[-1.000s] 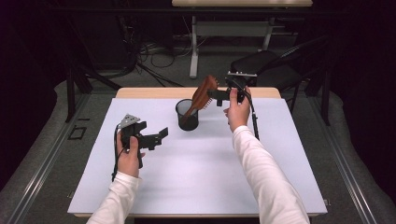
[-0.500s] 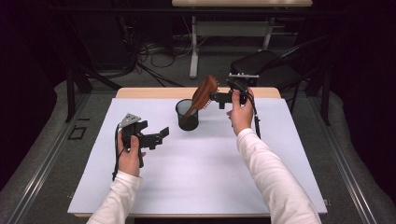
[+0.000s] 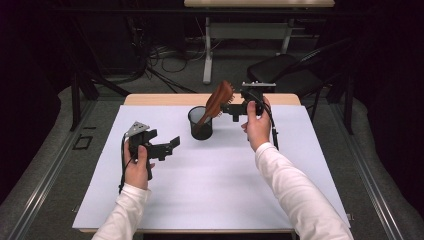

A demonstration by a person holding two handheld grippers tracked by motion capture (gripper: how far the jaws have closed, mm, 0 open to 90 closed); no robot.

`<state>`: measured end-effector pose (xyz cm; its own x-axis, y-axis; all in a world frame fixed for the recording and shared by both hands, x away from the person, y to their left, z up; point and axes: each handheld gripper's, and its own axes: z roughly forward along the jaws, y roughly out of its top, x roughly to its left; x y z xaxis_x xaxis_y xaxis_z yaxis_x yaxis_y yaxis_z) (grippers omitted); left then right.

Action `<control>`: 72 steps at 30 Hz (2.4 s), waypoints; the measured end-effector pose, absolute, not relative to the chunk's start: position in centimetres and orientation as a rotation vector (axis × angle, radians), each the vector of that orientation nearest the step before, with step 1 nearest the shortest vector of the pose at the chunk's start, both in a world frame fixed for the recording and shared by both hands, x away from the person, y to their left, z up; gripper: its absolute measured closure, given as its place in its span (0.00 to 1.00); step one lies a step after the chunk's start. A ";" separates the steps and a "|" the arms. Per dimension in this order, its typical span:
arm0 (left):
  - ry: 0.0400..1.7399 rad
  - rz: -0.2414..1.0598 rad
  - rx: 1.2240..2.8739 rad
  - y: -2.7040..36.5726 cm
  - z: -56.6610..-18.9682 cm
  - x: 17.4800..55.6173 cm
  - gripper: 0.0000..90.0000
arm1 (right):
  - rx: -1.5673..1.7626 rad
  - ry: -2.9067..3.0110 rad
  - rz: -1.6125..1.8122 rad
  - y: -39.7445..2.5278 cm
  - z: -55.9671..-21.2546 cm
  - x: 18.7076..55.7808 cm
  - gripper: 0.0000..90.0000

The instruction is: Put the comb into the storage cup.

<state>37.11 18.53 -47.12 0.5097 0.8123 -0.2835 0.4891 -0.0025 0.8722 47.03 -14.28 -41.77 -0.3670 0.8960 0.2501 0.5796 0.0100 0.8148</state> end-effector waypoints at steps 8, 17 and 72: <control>1.114 0.361 1.668 18.6 -46.9 37.2 0.00 | 1.504 1.980 1.280 -15.3 -41.4 45.4 0.00; 1.116 0.357 1.676 19.2 -46.6 37.0 0.00 | 1.484 2.032 1.293 -17.1 -41.2 43.6 0.00; 1.072 0.413 1.954 22.6 -45.0 35.2 0.00 | 1.418 2.073 1.197 -24.7 -45.2 36.3 0.00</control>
